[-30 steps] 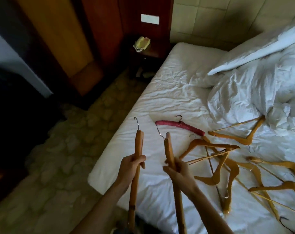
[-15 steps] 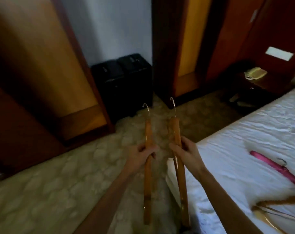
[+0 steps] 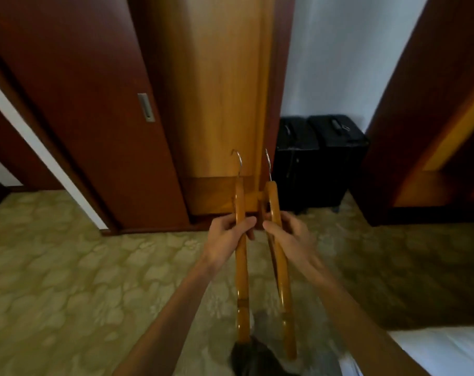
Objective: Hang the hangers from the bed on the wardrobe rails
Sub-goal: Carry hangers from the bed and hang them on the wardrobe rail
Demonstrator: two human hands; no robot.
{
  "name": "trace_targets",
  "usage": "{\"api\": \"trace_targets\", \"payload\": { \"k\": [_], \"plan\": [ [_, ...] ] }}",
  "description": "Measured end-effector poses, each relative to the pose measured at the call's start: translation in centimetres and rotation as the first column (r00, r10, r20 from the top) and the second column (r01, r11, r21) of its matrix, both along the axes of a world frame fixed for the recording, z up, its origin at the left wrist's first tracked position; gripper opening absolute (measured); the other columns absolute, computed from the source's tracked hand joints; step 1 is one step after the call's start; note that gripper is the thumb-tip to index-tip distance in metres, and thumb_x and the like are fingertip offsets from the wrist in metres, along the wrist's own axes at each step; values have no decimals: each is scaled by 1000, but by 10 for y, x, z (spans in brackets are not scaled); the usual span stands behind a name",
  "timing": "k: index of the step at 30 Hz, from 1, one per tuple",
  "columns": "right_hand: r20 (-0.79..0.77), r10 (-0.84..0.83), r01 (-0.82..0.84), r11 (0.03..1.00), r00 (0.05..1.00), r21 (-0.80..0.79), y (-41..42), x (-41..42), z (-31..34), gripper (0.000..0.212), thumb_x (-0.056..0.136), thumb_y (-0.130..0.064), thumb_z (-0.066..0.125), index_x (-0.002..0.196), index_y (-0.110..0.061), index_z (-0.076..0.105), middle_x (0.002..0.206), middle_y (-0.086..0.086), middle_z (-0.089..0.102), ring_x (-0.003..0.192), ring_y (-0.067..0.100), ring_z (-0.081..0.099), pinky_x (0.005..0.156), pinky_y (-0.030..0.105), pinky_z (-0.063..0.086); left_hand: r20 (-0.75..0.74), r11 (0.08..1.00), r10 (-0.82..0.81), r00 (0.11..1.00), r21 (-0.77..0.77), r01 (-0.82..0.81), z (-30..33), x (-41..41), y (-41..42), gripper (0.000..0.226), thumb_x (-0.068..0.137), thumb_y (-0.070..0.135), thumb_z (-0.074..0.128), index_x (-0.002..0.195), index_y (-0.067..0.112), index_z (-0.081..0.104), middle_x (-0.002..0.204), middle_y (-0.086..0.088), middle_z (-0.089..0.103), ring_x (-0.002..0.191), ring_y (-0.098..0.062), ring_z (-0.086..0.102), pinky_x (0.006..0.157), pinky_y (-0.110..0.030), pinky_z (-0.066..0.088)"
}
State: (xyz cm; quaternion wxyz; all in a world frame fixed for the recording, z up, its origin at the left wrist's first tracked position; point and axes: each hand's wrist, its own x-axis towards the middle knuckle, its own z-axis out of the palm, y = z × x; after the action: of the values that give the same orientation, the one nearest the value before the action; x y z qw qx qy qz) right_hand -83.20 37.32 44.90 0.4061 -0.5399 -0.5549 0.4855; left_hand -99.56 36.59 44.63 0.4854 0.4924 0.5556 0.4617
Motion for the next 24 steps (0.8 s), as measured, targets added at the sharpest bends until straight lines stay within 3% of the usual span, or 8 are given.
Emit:
{"api": "trace_targets", "payload": {
  "k": [5,8,13,18,22,24],
  "plan": [
    [-15,47,-46,999,999,27,113,-59,16,13,91,-27,70,103,-26,71,102,-6,74,96,11,70,91,32,53,3,998,-45,999,52,45,15,-63,104,30,96,27,66,73,10,73,57,8,64,52,-1,56,57,-13,44],
    [-28,84,-83,996,996,45,188,-86,38,17,91,-27,70,106,-20,72,89,-5,69,82,11,65,83,33,50,-11,994,-66,998,84,66,35,-97,172,32,98,27,65,73,7,70,52,13,61,50,2,55,58,-11,44],
    [-42,89,-84,990,995,111,304,-127,83,12,93,-24,66,103,-21,72,83,-6,65,80,10,61,82,32,45,0,986,-103,995,129,103,75,-146,289,29,96,31,65,76,11,74,66,4,69,62,-7,65,67,-17,52],
    [-25,46,-41,983,999,178,405,-152,120,12,93,-28,66,98,-20,74,79,-6,64,82,12,62,91,37,48,-40,978,-83,996,189,89,110,-168,395,38,96,39,64,74,10,73,58,6,59,56,-7,54,67,-23,47],
    [-15,19,-15,971,1000,240,486,-159,146,29,93,-35,66,102,-9,73,77,-4,64,78,13,61,90,38,47,-32,973,-97,995,206,102,133,-181,487,39,94,43,65,76,10,75,69,-2,66,66,-12,58,75,-31,46],
    [-13,-6,9,960,1000,280,529,-161,159,33,93,-37,65,96,-4,70,76,-2,63,73,11,59,84,35,46,-14,971,-108,994,213,108,145,-184,538,41,94,43,65,82,5,76,72,-1,68,63,-5,60,71,-26,45]
  ]
}}
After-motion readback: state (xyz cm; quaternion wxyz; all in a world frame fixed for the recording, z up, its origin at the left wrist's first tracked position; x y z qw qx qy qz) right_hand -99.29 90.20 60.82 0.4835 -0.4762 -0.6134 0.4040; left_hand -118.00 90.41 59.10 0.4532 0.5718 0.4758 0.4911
